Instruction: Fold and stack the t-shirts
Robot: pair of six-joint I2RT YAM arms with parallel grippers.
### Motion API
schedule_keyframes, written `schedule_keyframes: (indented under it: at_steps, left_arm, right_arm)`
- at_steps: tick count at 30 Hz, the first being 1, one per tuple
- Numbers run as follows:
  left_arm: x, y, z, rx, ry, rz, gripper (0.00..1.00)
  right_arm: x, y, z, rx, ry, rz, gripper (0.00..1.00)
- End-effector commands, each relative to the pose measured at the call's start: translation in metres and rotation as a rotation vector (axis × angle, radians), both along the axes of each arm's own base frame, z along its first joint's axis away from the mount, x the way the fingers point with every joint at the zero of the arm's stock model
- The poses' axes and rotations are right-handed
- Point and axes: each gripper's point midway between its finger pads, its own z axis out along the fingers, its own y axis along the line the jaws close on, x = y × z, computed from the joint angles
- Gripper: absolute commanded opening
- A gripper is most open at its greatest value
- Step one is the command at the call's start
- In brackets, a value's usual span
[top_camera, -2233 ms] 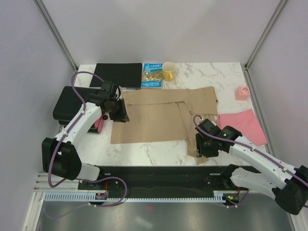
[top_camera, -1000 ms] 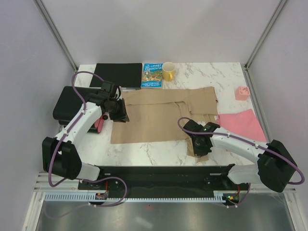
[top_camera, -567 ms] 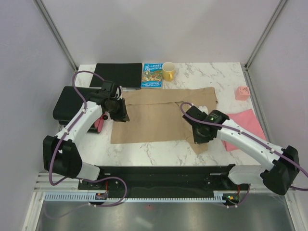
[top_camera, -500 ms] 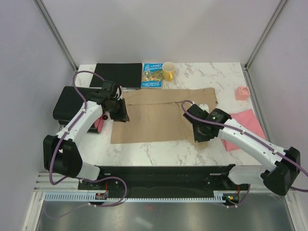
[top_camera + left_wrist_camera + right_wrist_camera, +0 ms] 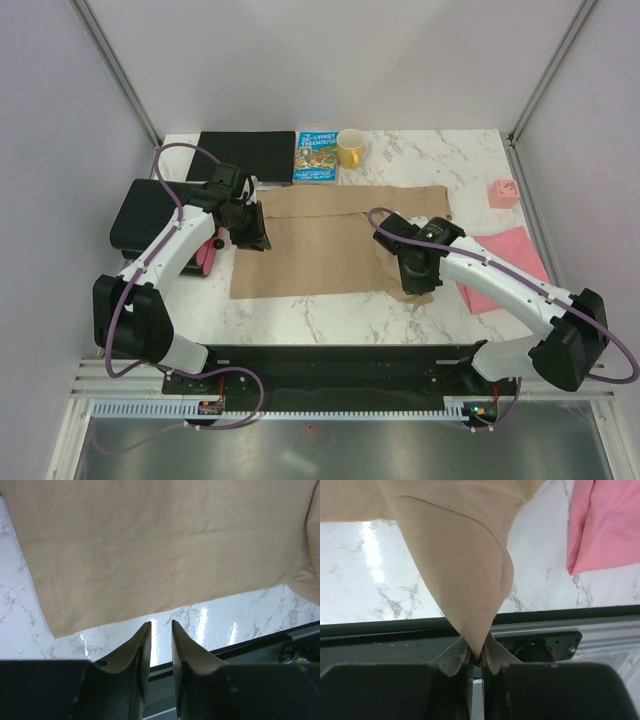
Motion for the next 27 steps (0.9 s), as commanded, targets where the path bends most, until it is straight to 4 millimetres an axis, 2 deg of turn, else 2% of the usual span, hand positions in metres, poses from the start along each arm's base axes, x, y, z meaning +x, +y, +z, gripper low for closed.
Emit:
schedule_keyframes:
  at_steps: [1, 6, 11, 13, 14, 15, 17, 20, 21, 22, 25, 26, 27]
  left_arm:
    - [-0.002, 0.005, 0.003, 0.027, -0.027, -0.036, 0.30]
    - [-0.004, 0.007, 0.001, 0.035, -0.022, -0.035, 0.30]
    - [-0.005, 0.008, 0.000, 0.041, -0.026, -0.046, 0.30]
    - [-0.007, 0.009, -0.006, 0.050, -0.013, -0.054, 0.30]
    - [-0.009, 0.010, -0.009, 0.054, -0.007, -0.066, 0.30]
    - [-0.009, 0.010, -0.012, 0.053, -0.002, -0.072, 0.30]
    - [-0.018, 0.008, -0.025, 0.048, 0.047, -0.092, 0.30]
    - [-0.026, 0.008, -0.036, 0.044, 0.081, -0.078, 0.31]
    - [-0.027, 0.008, -0.036, 0.043, 0.081, -0.075, 0.31]
    - [-0.026, 0.008, -0.039, 0.042, 0.074, -0.069, 0.31]
    - [-0.023, 0.005, -0.041, 0.031, 0.071, -0.067, 0.31]
    - [-0.022, 0.004, -0.042, 0.029, 0.070, -0.069, 0.31]
    - [-0.022, 0.003, -0.046, 0.033, 0.084, -0.072, 0.31]
  right_arm:
    - [-0.017, -0.030, -0.022, -0.157, 0.095, -0.020, 0.12]
    - [-0.042, -0.036, -0.044, -0.174, 0.222, -0.014, 0.03]
    - [-0.050, -0.028, -0.038, -0.082, 0.212, -0.057, 0.02]
    - [-0.051, -0.021, -0.034, -0.041, 0.215, -0.073, 0.05]
    - [-0.052, -0.019, -0.032, -0.027, 0.214, -0.083, 0.21]
    - [-0.052, -0.018, -0.030, -0.021, 0.209, -0.090, 0.25]
    - [-0.054, -0.022, -0.022, -0.028, 0.198, -0.123, 0.26]
    - [-0.043, -0.029, 0.004, -0.030, 0.098, -0.167, 0.34]
    - [-0.032, -0.023, 0.020, 0.011, 0.039, -0.180, 0.34]
    - [-0.021, -0.026, 0.030, 0.004, -0.023, -0.192, 0.33]
    - [0.014, -0.018, 0.055, 0.025, -0.136, -0.175, 0.24]
    - [0.030, -0.015, 0.054, -0.015, -0.164, -0.164, 0.17]
    - [0.046, -0.012, 0.064, -0.018, -0.206, -0.154, 0.13]
